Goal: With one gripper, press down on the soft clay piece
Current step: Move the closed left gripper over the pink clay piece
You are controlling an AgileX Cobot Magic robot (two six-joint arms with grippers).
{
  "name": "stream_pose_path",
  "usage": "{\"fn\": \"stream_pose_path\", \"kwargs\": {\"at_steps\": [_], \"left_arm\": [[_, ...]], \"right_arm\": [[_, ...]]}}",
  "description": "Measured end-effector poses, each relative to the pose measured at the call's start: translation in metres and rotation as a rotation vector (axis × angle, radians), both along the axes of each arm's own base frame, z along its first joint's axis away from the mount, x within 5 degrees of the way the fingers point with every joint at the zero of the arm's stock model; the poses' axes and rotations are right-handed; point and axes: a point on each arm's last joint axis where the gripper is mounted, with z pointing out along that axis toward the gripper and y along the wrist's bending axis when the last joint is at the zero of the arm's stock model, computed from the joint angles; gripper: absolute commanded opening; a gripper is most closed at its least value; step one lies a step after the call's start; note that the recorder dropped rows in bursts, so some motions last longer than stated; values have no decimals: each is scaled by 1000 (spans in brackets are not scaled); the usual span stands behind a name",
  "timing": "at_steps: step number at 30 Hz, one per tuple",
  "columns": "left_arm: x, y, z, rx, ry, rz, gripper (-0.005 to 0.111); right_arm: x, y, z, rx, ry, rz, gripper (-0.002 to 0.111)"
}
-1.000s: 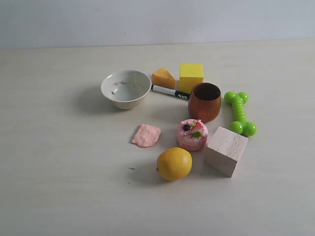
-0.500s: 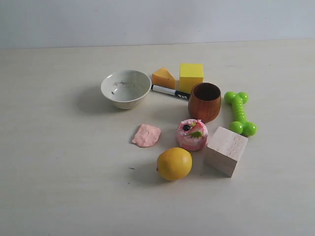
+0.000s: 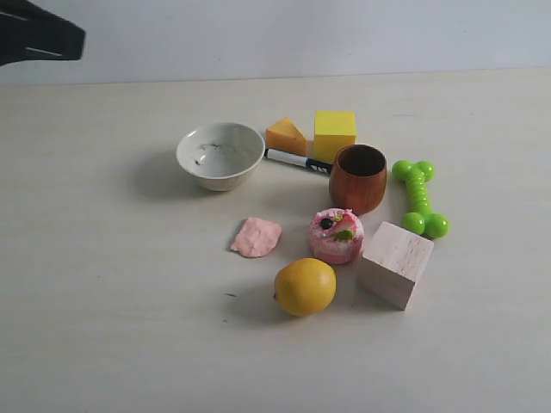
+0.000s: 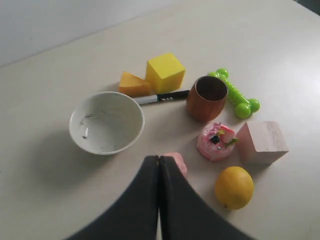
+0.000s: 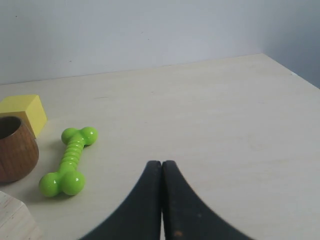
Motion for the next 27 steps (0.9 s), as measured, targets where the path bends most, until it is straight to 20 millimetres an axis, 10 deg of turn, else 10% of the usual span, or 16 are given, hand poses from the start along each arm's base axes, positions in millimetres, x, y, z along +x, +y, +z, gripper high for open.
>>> {"fn": "stream_pose_path", "kwargs": {"at_steps": [14, 27], "left_arm": [[59, -93, -36, 213, 249, -194, 0], [101, -144, -113, 427, 526, -73, 0]], "right_arm": [[0, 0, 0, 0, 0, 0, 0], [0, 0, 0, 0, 0, 0, 0]]}}
